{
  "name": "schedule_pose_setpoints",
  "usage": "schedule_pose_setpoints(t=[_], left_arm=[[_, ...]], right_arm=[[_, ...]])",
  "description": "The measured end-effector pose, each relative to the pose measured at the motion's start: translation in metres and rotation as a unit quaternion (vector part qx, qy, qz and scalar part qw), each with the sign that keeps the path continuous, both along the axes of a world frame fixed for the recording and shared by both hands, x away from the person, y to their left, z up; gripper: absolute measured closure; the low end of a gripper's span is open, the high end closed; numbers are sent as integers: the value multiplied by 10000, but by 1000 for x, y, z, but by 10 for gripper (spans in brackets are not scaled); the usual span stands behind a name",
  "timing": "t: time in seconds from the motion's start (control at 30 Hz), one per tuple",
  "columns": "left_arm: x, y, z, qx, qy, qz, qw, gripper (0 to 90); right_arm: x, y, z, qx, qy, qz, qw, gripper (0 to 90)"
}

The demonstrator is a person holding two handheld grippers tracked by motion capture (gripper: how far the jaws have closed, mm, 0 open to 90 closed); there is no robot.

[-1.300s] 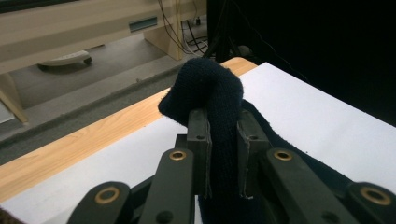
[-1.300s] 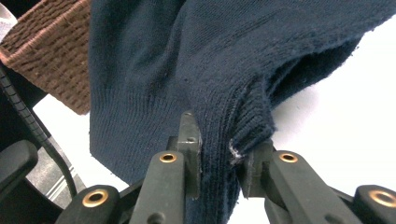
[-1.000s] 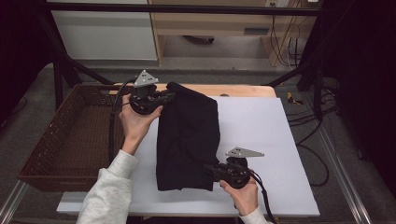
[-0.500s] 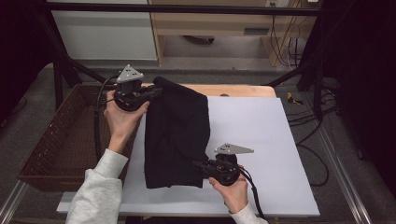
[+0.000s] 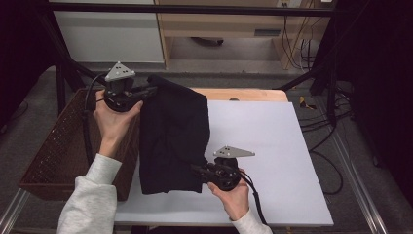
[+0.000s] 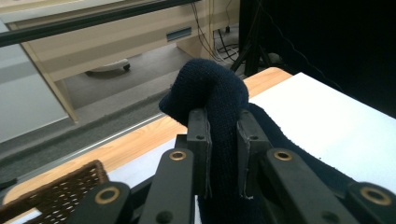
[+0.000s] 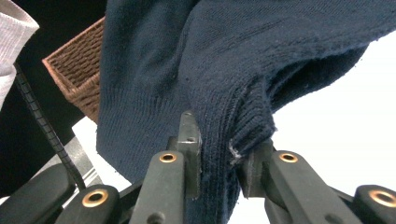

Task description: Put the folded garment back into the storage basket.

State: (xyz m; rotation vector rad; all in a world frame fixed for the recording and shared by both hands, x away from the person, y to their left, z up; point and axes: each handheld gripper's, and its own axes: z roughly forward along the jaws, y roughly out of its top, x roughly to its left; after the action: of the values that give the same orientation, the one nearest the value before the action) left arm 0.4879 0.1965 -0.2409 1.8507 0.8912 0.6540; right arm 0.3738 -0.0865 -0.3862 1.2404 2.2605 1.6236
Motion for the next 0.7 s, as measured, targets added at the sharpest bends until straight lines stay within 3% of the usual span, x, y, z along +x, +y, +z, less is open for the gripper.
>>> schedule_pose_setpoints(t=[0.7], left_arm=[[-3, 25, 26, 103, -63, 210, 9997, 781]], right_arm=[[4, 28, 16, 210, -173, 151, 9995, 744]])
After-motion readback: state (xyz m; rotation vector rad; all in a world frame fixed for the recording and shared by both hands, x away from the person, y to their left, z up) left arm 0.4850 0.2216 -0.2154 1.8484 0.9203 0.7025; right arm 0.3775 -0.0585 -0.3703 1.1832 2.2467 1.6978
